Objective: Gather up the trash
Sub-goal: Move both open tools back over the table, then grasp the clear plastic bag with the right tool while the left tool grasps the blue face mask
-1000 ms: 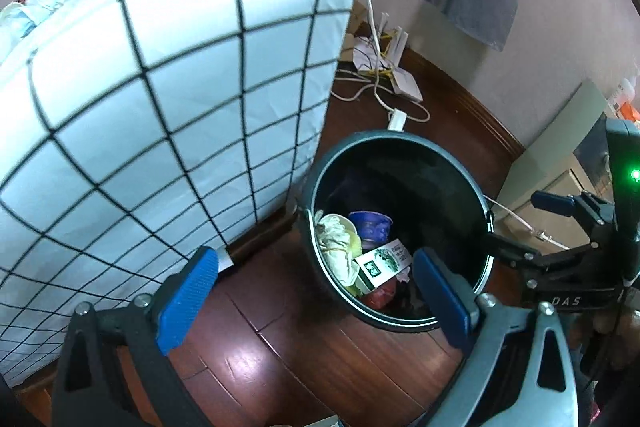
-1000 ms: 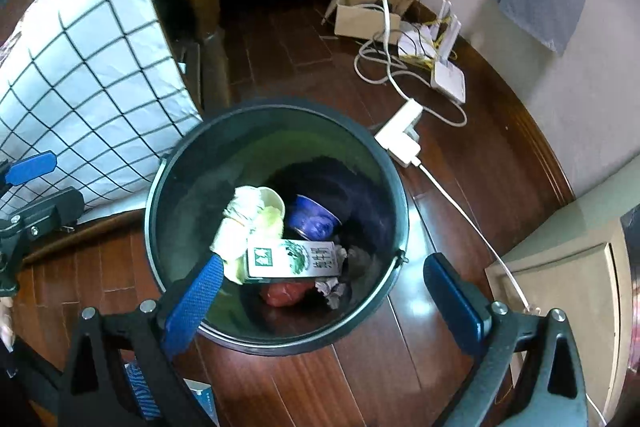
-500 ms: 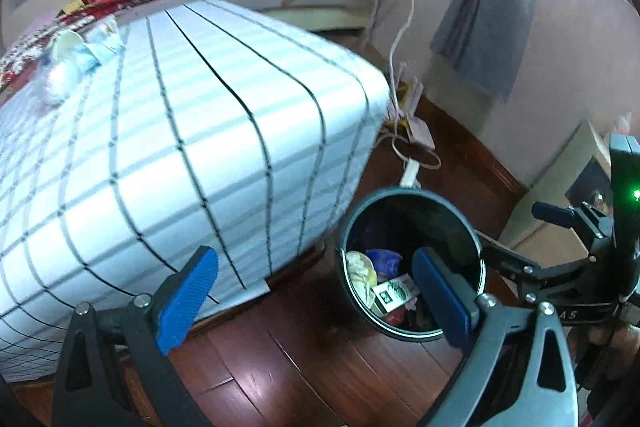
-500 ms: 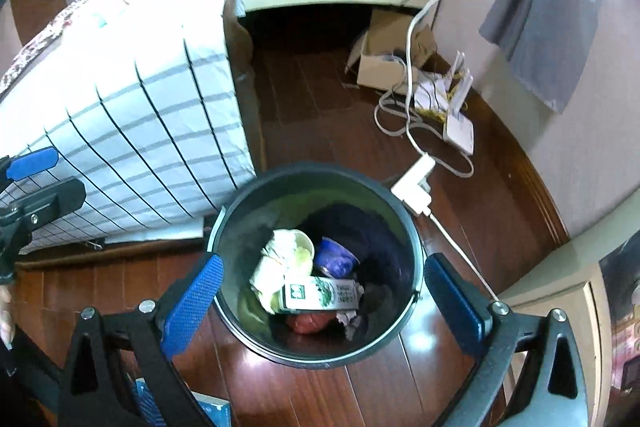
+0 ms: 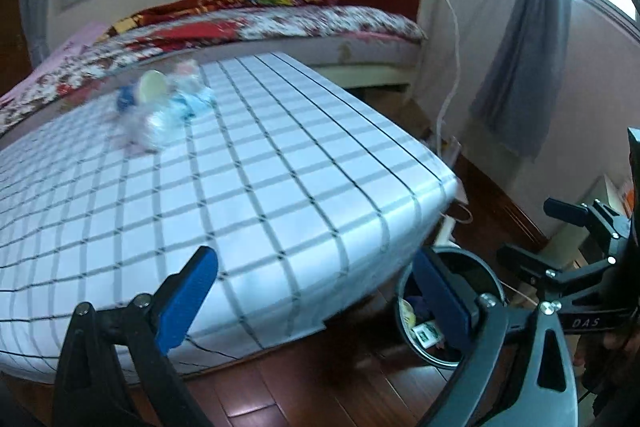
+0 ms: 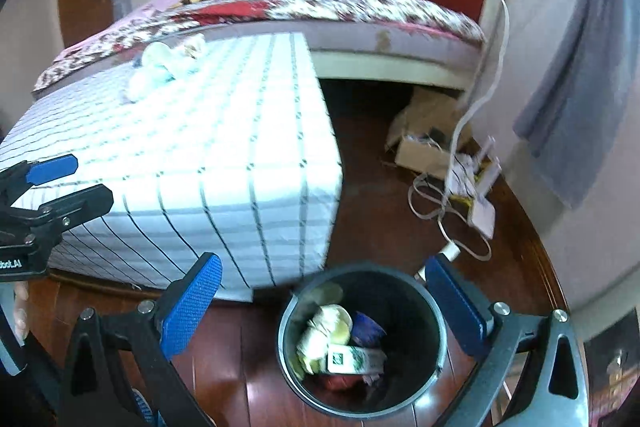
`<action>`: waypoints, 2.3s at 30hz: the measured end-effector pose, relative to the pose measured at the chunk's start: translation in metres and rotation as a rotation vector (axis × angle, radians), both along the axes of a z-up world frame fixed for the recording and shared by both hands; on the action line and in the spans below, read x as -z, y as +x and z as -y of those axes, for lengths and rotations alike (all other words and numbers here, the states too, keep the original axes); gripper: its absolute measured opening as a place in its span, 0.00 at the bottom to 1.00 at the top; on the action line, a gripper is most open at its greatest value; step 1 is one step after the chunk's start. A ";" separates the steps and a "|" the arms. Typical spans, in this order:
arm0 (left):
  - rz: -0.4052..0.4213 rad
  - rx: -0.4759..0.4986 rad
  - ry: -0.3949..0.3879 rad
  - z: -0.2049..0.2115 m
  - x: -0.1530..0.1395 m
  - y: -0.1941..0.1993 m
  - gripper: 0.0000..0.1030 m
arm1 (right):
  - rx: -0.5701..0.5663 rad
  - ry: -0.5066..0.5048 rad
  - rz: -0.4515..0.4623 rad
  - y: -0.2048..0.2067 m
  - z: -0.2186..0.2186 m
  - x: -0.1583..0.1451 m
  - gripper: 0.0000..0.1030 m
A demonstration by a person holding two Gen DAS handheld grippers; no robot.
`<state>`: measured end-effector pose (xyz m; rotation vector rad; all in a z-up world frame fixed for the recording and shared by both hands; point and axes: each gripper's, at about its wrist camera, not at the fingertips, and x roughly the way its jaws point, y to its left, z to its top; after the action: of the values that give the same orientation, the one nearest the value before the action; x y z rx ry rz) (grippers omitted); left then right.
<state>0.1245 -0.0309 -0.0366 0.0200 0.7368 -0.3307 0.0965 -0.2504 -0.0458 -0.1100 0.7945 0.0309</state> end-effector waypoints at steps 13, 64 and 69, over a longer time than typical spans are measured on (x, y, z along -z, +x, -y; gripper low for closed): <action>0.009 -0.201 0.006 -0.099 0.011 0.046 0.96 | -0.164 0.012 0.055 0.076 -0.100 -0.014 1.00; -0.030 -0.194 -0.027 -0.109 0.026 0.181 0.86 | -0.184 0.167 0.056 0.248 -0.135 -0.001 0.39; -0.043 -0.176 -0.036 -0.092 0.028 0.190 0.85 | -0.138 0.146 0.070 0.244 -0.117 -0.003 0.39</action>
<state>0.3143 0.0608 -0.0642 -0.0856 0.7693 -0.1768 0.3409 -0.1338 -0.0431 -0.0275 0.7115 0.2144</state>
